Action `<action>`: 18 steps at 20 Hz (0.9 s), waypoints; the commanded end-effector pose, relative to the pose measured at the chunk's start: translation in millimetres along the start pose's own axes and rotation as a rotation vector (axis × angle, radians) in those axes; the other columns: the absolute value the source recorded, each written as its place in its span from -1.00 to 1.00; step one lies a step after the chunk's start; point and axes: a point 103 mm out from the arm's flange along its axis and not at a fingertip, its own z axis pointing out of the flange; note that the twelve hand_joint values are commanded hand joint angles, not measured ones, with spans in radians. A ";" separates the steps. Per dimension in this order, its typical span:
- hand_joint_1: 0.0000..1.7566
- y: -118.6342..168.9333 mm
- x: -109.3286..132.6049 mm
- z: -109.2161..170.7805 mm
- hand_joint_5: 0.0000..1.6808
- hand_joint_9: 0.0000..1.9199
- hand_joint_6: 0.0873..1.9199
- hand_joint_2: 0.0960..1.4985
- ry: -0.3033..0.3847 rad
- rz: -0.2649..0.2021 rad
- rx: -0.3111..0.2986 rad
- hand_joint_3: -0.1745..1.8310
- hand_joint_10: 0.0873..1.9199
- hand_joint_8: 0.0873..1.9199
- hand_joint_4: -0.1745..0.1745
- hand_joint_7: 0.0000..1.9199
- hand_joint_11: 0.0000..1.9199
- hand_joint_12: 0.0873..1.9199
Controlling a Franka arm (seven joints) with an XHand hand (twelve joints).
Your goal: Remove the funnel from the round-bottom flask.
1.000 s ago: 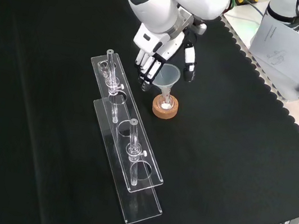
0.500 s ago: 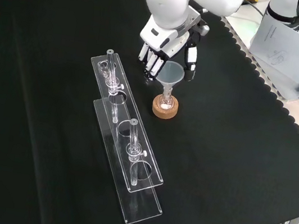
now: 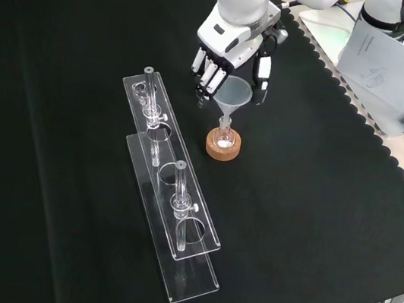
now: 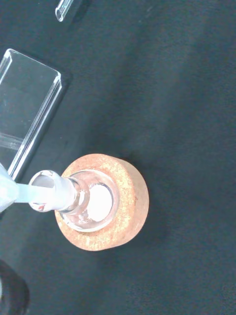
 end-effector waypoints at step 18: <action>-0.14 -47.1 -13.6 -97.5 -0.21 0.28 -0.85 -0.02 -0.032 0.057 -0.089 -0.38 -0.68 -0.41 -0.12 -0.13 -0.21 0.18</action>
